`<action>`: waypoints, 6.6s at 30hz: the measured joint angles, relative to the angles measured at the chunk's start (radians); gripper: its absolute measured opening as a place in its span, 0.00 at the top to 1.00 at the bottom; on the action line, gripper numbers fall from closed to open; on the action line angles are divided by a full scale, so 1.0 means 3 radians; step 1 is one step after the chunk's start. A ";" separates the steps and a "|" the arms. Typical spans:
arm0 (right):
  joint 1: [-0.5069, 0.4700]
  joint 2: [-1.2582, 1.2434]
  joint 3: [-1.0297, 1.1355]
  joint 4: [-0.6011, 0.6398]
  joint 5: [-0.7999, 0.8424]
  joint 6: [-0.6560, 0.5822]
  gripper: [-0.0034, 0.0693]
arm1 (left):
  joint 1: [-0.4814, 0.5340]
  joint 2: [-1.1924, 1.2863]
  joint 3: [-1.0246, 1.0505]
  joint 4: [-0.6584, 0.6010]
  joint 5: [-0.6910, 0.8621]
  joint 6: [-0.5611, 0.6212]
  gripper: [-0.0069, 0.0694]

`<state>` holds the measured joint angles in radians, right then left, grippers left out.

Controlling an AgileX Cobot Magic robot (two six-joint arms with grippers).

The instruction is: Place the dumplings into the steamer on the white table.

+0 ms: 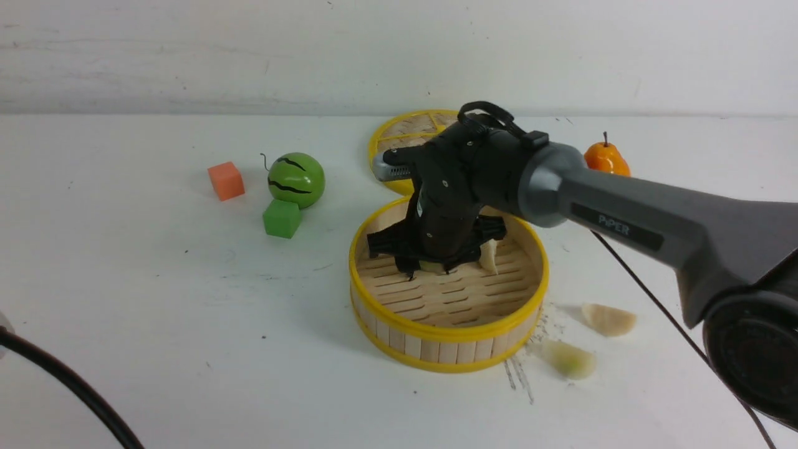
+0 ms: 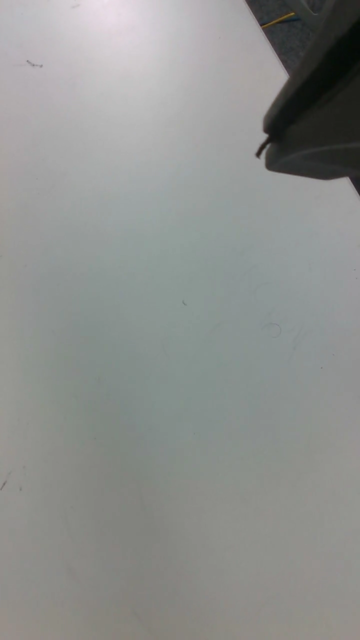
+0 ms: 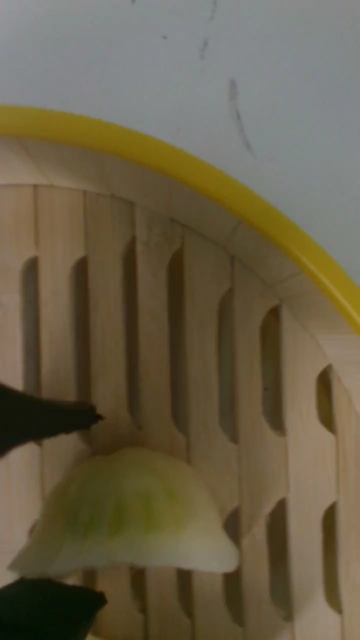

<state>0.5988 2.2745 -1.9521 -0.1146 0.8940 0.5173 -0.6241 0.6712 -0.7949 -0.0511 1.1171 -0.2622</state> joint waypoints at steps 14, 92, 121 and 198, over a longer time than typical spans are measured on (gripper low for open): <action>0.0144 -0.1204 0.0079 0.0094 0.1122 -0.1184 0.21 | 0.0000 0.0000 0.0000 0.0106 0.0138 0.0007 0.90; -0.0131 -0.0371 0.0678 0.0915 -0.0318 -0.1419 0.49 | 0.0000 -0.0003 0.0000 -0.0017 0.0142 0.0269 0.81; -0.1393 -0.1248 0.1656 0.0566 0.0198 -0.1857 0.39 | 0.0000 -0.0003 0.0000 0.0048 0.0165 0.0269 0.79; -0.0344 -0.2906 0.1990 0.0868 0.0213 -0.2094 0.81 | 0.0000 -0.2312 0.0023 0.0955 0.0266 -0.0512 0.71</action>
<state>0.4955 1.4028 -1.3550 0.1459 0.9579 -0.1109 -0.6241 -0.0223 -0.7880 0.2353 1.1969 -0.4159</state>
